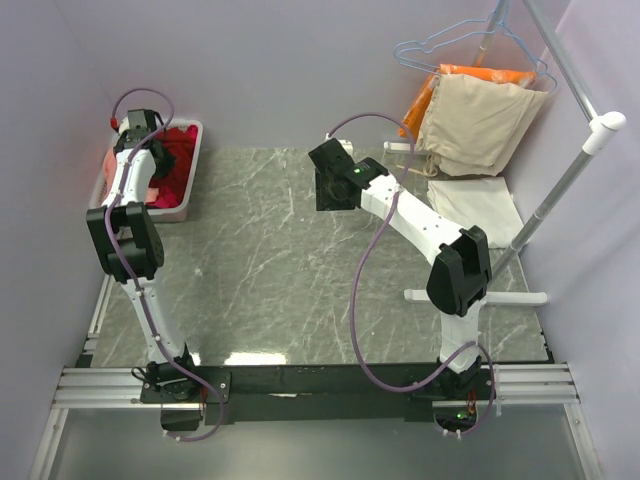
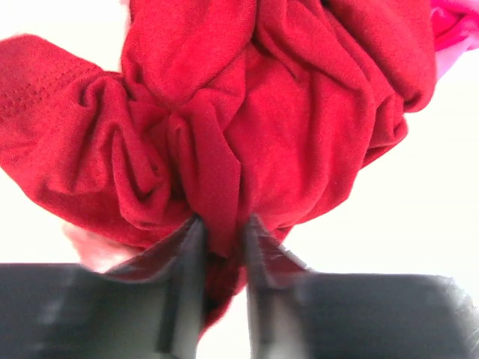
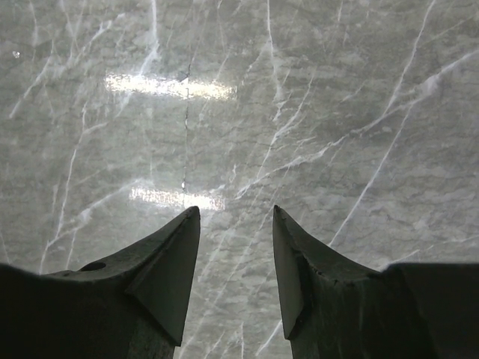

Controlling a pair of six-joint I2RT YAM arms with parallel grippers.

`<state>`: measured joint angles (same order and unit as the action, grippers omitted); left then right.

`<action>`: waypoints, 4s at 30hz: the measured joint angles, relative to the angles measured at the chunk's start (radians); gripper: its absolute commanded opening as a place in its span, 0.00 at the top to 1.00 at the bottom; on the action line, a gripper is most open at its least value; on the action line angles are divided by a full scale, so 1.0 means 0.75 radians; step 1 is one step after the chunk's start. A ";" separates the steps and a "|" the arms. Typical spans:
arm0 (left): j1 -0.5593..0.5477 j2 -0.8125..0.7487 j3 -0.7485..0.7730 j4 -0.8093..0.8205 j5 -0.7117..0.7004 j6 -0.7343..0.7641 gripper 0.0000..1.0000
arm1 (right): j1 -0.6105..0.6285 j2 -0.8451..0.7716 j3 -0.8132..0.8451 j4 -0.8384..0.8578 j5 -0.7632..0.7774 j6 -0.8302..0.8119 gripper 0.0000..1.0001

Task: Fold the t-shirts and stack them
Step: Grab the tshirt from the pile, then move the tshirt to the center of the board, then flatten the tshirt out

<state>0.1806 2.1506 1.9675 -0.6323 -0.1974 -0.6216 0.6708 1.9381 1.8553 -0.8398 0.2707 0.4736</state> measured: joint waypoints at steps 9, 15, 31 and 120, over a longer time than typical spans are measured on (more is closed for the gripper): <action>0.003 -0.033 -0.047 0.039 0.034 0.010 0.99 | 0.000 0.000 -0.067 0.027 0.006 0.018 0.50; -0.009 -0.144 -0.082 0.030 0.066 0.010 0.99 | 0.000 -0.001 -0.138 0.048 0.001 0.036 0.51; -0.253 -0.827 -0.207 0.210 0.271 0.073 0.99 | -0.038 -0.155 -0.188 0.124 0.057 0.091 0.51; -0.569 -1.130 -0.417 -0.126 -0.338 0.058 0.99 | -0.030 -0.401 -0.147 0.057 0.326 -0.055 1.00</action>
<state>-0.2459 1.3029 1.6550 -0.7265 -0.4507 -0.5781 0.6487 1.6375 1.7451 -0.7967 0.5152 0.4320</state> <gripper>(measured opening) 0.058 0.010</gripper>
